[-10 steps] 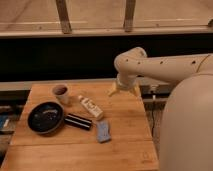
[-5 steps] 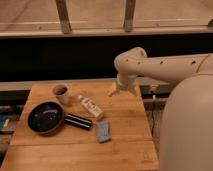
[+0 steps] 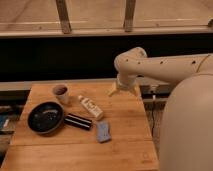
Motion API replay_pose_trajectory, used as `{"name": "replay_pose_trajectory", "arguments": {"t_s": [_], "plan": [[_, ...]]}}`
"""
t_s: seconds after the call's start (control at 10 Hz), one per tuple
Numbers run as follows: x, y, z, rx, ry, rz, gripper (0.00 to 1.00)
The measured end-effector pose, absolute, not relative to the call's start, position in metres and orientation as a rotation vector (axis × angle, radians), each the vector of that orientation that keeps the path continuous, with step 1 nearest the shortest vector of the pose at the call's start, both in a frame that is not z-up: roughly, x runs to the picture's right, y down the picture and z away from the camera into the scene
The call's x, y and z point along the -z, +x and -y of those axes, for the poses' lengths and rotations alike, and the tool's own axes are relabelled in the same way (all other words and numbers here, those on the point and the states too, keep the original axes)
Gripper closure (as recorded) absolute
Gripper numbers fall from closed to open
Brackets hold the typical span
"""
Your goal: Place the bottle in the ceramic bowl
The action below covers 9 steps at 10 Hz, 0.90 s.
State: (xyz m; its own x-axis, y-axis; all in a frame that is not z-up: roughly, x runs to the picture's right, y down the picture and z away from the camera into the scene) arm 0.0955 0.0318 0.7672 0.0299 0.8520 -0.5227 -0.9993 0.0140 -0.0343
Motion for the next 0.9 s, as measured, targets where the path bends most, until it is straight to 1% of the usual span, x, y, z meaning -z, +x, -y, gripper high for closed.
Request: {"name": "replay_pose_trajectory", "arguments": {"t_s": [0.6, 0.9], "plan": [[-0.766, 0.095, -0.03, -1.507, -0.452, -0.401, 0.2], [-0.76, 0.082, -0.026, -1.468, -0.426, -0.345, 0.2]]}}
